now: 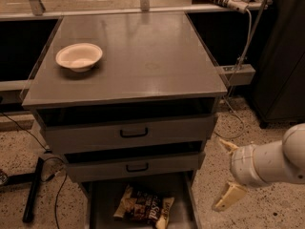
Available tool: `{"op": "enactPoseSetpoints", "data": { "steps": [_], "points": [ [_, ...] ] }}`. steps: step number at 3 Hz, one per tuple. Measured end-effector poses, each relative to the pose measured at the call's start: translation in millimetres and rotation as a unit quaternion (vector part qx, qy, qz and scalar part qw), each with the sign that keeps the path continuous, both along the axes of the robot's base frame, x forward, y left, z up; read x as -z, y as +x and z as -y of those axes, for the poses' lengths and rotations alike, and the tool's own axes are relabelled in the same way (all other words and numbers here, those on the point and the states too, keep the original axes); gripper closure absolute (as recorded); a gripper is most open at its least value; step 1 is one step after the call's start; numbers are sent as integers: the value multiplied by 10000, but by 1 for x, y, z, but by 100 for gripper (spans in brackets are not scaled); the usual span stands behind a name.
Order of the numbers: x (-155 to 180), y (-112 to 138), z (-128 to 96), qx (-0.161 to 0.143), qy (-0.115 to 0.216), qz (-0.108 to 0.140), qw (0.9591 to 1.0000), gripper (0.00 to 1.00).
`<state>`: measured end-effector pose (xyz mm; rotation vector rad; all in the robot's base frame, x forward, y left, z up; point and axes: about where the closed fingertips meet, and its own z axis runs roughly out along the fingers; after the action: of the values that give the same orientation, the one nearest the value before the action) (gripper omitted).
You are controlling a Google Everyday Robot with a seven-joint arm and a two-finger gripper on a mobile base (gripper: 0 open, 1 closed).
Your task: Pick brown chip bag from bottom drawer and place on counter
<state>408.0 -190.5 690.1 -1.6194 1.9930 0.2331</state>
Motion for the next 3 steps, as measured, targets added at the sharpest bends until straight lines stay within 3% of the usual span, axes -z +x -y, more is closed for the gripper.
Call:
{"op": "enactPoseSetpoints", "data": {
  "steps": [2,3],
  "points": [
    [130,4,-8,-316,202,42,9993,0],
    [177,9,-7,-331,385,91,9987,0]
  ]
}}
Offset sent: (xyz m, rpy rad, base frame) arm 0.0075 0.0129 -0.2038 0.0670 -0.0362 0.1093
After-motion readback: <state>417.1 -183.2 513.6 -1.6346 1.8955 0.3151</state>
